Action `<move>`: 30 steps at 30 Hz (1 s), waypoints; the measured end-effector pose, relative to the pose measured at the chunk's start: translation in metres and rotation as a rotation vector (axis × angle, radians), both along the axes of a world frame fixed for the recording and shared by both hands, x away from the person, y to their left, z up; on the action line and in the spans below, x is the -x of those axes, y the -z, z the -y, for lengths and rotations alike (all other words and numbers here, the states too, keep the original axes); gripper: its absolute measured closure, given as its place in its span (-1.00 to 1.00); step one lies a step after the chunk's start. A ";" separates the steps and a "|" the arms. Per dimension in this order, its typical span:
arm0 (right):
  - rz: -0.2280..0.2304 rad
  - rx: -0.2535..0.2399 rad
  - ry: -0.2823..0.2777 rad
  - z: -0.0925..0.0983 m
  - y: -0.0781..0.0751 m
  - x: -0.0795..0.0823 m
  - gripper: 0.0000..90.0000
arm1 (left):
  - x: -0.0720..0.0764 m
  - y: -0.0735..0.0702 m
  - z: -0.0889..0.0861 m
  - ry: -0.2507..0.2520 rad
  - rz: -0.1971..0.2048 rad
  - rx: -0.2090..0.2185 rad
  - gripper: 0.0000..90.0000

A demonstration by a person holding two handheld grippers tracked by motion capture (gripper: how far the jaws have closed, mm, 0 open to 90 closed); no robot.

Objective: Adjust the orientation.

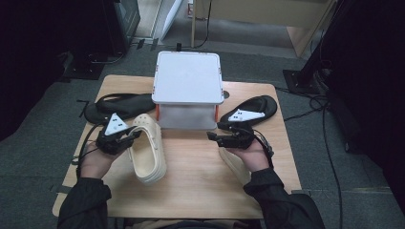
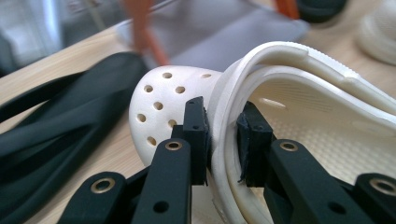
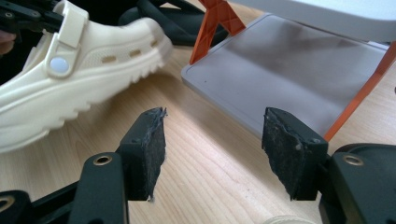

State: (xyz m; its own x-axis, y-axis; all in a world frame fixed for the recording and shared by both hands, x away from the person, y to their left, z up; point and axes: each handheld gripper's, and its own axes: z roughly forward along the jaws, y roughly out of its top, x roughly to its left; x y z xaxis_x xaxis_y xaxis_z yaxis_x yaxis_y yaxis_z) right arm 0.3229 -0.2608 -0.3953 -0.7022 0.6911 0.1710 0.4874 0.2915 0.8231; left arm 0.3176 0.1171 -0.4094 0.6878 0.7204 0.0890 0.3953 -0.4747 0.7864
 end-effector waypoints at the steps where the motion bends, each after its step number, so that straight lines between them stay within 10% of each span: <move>1: -0.004 0.001 -0.002 -0.001 0.001 0.001 -0.11 | -0.001 0.002 0.007 0.019 -0.006 -0.006 0.70; 16: -0.037 0.031 -0.015 -0.008 0.008 0.012 -0.10 | -0.015 0.018 0.057 0.226 -0.102 -0.003 0.64; 30: -0.062 0.084 -0.090 -0.041 0.023 0.024 -0.11 | -0.020 0.025 0.066 0.296 -0.204 0.033 0.44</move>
